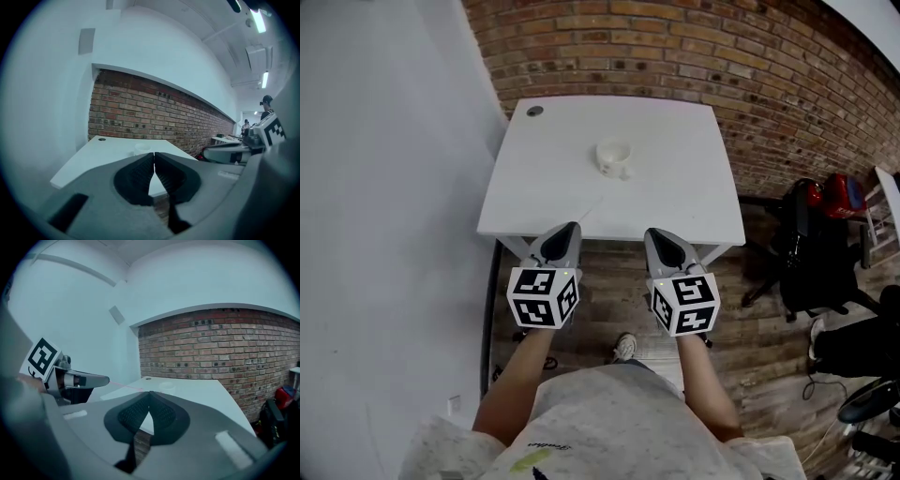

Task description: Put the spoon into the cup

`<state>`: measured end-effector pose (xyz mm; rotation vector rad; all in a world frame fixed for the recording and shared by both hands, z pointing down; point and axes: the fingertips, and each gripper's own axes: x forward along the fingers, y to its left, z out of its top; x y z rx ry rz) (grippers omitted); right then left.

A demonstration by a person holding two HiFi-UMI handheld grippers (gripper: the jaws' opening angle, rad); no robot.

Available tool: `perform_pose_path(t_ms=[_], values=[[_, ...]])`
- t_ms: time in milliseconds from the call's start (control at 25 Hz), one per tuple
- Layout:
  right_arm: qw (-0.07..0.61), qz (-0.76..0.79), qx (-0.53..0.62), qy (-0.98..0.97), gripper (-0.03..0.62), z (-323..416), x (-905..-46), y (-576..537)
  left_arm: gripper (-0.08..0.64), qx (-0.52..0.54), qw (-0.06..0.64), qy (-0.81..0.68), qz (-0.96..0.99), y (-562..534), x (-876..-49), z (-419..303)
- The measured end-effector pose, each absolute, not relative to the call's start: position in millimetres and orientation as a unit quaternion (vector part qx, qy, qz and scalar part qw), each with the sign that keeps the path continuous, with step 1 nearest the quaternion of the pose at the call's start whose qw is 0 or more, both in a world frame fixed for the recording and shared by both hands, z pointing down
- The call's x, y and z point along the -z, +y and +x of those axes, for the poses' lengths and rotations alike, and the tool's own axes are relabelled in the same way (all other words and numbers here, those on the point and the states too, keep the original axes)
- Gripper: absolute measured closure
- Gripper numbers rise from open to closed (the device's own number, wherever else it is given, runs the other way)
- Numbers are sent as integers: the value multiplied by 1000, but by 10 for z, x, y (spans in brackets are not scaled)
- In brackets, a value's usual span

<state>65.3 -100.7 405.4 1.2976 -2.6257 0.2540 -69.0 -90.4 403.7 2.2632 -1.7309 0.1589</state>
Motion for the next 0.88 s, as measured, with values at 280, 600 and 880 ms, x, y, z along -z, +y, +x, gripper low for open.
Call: perform_pose_path(t_ms=[280,600,880], values=[[98,420,-94,-898,584,781,-4112,-1501,555,-63,146,-619,769,-1328,-4087,-572],[98,404,-98,-904,584,838,-4165,-1836,555,-73,148,-630,759,-1619,-4147,-497],[97,401,-98,-906,584,802,-4170,-2063,555,-74,146,-630,759,-1865,-4145,-529]])
